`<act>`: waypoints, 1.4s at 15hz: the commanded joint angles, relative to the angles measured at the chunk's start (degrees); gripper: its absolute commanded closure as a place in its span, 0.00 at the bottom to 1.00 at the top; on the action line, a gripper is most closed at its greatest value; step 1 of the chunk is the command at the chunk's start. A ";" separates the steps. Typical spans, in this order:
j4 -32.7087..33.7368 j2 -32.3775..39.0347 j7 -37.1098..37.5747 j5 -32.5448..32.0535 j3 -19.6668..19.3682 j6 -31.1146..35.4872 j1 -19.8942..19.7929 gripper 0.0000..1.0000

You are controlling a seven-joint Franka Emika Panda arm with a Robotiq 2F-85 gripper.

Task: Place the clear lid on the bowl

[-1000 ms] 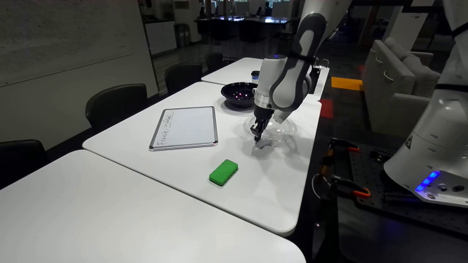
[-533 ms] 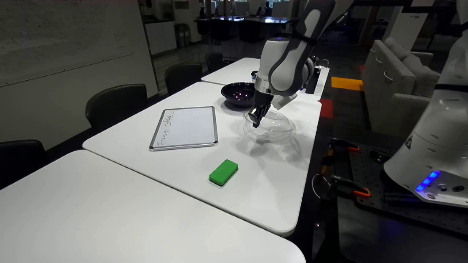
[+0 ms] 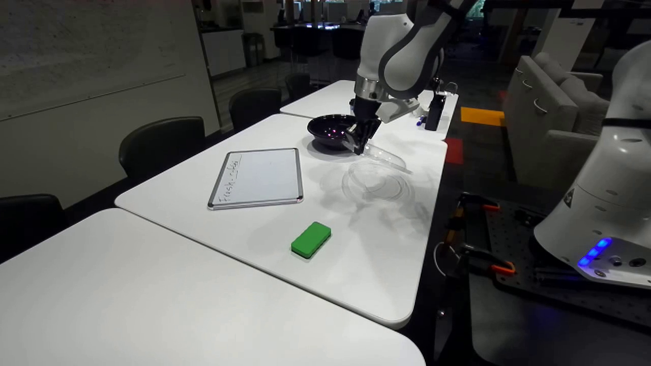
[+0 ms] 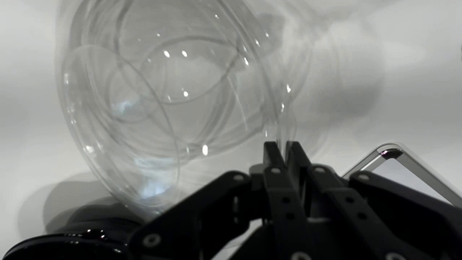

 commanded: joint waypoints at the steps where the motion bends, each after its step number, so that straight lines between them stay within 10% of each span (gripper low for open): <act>1: -2.37 -6.41 6.71 -5.70 -0.92 -4.43 1.79 0.98; 11: 0.06 -14.32 27.45 -37.33 3.80 -16.08 -1.87 0.98; 21: 16.97 2.41 19.73 -57.13 2.80 -15.31 -7.57 0.98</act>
